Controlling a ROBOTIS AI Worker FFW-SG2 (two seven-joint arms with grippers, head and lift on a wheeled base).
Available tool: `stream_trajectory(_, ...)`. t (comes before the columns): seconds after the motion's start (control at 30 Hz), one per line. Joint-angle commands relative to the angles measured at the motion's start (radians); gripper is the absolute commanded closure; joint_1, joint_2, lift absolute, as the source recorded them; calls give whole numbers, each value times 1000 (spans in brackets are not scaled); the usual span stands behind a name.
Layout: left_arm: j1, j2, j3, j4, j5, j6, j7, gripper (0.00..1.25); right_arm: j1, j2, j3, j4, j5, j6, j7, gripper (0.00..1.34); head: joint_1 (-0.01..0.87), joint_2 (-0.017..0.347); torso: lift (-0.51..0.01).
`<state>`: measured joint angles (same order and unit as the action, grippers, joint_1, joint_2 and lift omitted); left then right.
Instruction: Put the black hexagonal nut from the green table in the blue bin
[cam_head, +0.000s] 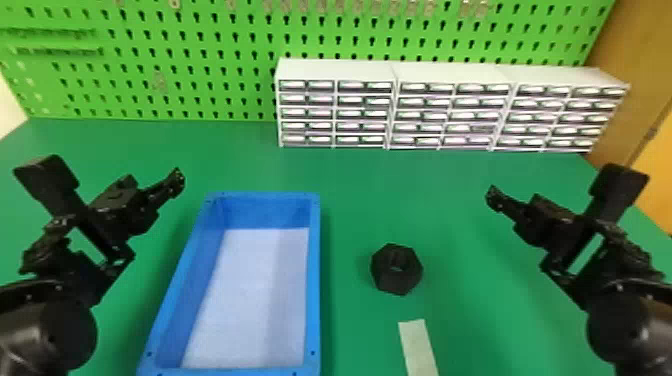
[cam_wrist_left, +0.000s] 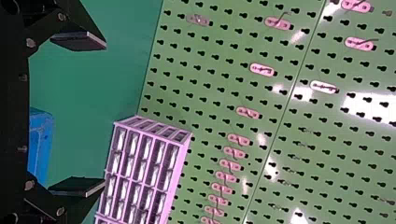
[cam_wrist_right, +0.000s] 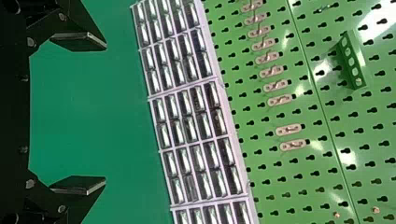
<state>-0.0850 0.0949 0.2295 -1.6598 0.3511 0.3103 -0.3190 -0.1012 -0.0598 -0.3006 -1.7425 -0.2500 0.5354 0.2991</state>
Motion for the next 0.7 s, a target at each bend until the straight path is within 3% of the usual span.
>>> stream_trajectory(0.0,-2,0,-1,0,0,0,0,237,-2,0,2,0,2,0,0,266,692,9,-97)
stream_trajectory(0.67,-1,-1,-2,0,2,1,0,237,-2,0,2,0,0,2,0,266,692,9,-97)
